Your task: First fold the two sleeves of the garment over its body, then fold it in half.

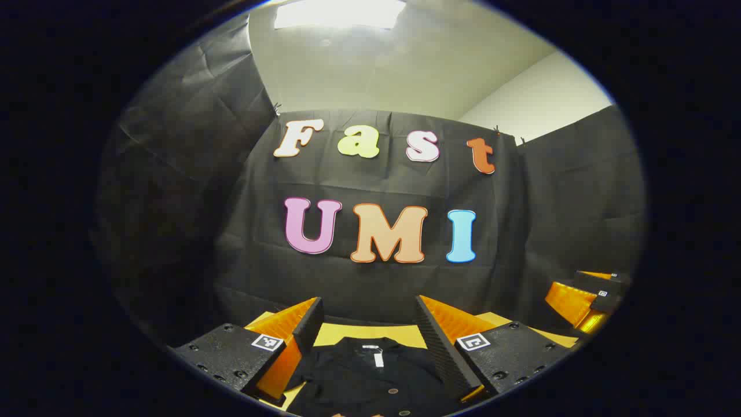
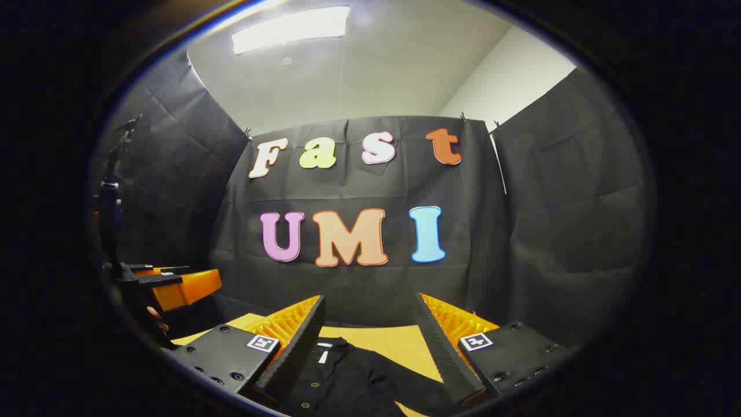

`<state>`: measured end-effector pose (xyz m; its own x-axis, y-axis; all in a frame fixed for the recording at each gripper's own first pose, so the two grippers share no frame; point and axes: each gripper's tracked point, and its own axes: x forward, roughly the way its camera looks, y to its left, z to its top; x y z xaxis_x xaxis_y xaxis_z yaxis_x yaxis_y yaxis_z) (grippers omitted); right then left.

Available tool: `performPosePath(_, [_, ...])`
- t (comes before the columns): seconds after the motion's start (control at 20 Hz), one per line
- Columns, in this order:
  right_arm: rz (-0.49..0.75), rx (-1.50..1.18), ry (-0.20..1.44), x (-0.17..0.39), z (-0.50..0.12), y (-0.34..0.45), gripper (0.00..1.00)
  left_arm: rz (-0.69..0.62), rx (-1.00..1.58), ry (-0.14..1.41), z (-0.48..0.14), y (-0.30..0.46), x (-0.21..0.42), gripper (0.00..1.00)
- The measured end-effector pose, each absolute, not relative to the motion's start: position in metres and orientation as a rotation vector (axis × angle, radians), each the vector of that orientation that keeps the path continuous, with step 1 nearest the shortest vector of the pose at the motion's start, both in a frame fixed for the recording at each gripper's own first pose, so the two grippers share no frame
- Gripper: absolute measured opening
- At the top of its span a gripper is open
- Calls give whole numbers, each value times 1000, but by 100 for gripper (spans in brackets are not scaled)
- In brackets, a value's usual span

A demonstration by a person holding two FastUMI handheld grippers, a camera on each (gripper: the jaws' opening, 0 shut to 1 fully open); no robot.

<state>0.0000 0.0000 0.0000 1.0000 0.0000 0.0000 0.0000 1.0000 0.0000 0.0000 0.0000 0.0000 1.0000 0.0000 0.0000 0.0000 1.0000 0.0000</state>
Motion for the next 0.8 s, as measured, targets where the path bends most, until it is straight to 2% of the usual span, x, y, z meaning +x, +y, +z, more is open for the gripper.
performPosePath(0.8, [79, -26, 1, 16, -9, 35, 97, 112, 68, -7, 0, 63, -14, 92])
